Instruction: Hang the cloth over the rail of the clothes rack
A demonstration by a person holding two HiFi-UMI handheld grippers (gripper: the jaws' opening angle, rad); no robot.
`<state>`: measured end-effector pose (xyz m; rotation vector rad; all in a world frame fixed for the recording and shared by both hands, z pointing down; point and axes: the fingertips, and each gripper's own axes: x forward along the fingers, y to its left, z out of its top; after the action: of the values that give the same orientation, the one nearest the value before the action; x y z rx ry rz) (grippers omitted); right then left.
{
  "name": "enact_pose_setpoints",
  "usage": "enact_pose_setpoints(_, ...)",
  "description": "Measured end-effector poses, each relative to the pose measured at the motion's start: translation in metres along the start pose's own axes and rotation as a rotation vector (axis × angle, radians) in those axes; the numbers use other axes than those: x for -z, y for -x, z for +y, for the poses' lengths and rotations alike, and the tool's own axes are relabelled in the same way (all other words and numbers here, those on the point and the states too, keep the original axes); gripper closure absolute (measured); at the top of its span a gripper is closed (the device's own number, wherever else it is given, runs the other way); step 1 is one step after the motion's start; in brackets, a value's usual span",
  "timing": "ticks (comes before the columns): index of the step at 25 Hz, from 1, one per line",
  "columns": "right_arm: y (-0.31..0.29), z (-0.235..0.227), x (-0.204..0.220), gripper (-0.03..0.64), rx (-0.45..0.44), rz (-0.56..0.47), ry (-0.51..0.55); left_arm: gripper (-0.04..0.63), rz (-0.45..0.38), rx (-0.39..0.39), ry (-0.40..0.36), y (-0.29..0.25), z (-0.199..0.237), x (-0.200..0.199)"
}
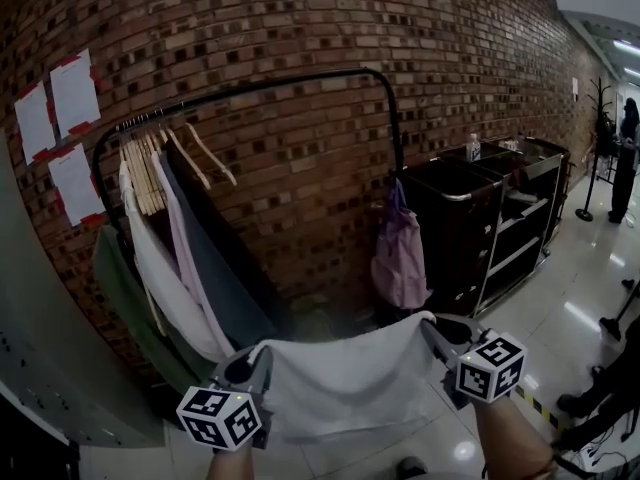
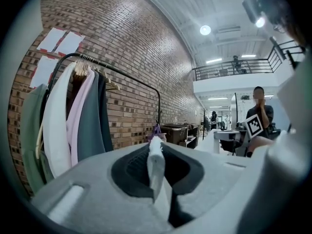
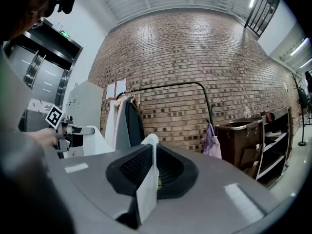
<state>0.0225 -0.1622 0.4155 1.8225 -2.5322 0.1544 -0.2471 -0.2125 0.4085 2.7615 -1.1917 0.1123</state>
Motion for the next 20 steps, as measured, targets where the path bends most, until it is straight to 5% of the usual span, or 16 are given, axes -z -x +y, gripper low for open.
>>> enact_pose_setpoints(10,-0.082,-0.131,-0.036,0.595,-0.081,-0.025,0.019,0.574,-0.03,-0.112,-0.002,-0.121,0.009,-0.035)
enact_pose_setpoints(20,-0.157,-0.251,-0.121,0.595,-0.163,-0.136,0.094,0.574,-0.103,-0.216,-0.067,-0.233,0.001,-0.108)
